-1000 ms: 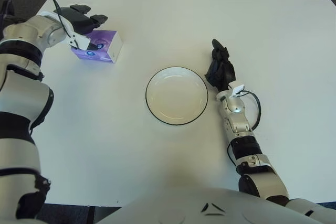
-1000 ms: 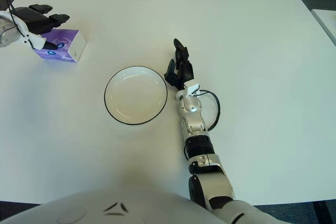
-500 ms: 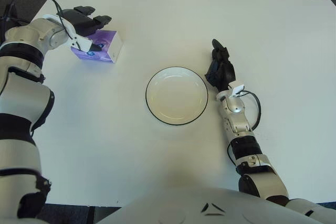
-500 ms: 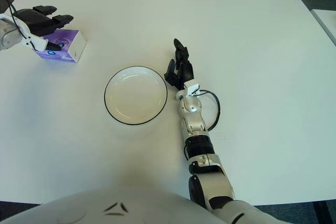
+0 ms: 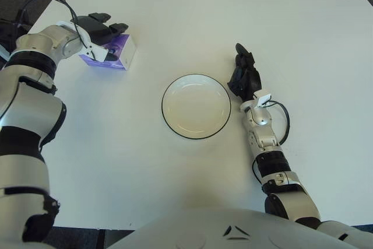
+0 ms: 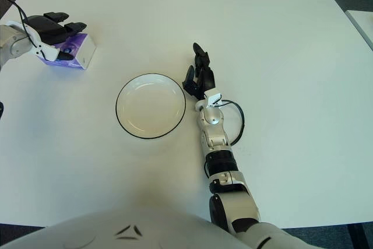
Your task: Put the tissue paper into the plate.
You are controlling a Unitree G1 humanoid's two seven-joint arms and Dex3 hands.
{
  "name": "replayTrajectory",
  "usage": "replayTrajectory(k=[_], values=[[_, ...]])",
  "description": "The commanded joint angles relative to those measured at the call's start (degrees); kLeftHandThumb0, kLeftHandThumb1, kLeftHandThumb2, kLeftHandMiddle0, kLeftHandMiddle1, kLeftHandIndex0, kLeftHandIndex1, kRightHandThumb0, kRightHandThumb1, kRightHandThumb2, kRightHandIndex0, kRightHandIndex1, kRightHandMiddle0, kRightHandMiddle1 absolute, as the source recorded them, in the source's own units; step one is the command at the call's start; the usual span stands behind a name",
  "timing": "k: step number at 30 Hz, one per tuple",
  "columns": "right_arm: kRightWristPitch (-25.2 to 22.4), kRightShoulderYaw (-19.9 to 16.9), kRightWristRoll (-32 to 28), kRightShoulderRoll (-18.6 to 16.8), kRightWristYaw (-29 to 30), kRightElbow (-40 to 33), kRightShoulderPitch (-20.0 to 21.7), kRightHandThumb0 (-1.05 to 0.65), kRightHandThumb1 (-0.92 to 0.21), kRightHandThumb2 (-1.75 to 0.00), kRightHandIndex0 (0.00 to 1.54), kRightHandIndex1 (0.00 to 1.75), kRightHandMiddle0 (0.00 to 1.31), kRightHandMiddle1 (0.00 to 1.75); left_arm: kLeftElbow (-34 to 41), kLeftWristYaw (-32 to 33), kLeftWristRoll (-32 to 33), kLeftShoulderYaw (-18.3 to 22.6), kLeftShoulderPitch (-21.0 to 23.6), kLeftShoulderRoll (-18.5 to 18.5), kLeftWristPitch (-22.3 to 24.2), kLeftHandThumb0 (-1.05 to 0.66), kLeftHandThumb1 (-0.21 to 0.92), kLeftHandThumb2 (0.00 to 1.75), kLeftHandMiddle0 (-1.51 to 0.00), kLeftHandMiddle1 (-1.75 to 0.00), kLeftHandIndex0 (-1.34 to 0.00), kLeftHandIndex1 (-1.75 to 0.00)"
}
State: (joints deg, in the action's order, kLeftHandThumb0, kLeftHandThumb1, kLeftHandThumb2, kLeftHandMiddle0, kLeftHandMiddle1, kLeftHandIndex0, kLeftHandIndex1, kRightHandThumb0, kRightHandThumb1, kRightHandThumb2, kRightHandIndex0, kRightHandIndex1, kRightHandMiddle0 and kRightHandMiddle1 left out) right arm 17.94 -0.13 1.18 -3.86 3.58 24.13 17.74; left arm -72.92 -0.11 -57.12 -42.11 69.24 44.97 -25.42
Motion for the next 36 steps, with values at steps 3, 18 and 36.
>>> replayTrajectory(k=[3,18,36], values=[[-6.0,-0.9,-0.2,0.3,0.5,6.3,-5.9,-0.76,-0.92,-1.03,0.17,0.01,0.00,0.35,-1.2,1.1,-1.6,-1.8,-1.5,-0.2,0.8,-1.05,0.92,0.84,-0.02,-0.01,0.00,0.00],[-6.3,-1.0,-0.4,0.4,0.4,5.7,-6.3,-0.76,-0.92,-1.04,0.17,0.01,0.00,0.33,-2.4,2.5,-4.5,-6.1,-4.2,-1.8,3.1,-1.05,0.92,0.87,-0.03,-0.01,0.00,0.00],[-6.0,-1.6,-0.8,0.9,-0.3,6.0,-6.4,-0.76,-0.92,-1.04,0.17,0.01,0.00,0.33,-3.0,0.9,-4.6,-9.1,-5.3,-3.0,4.6,-1.05,0.92,0.88,-0.03,-0.01,0.00,0.00]])
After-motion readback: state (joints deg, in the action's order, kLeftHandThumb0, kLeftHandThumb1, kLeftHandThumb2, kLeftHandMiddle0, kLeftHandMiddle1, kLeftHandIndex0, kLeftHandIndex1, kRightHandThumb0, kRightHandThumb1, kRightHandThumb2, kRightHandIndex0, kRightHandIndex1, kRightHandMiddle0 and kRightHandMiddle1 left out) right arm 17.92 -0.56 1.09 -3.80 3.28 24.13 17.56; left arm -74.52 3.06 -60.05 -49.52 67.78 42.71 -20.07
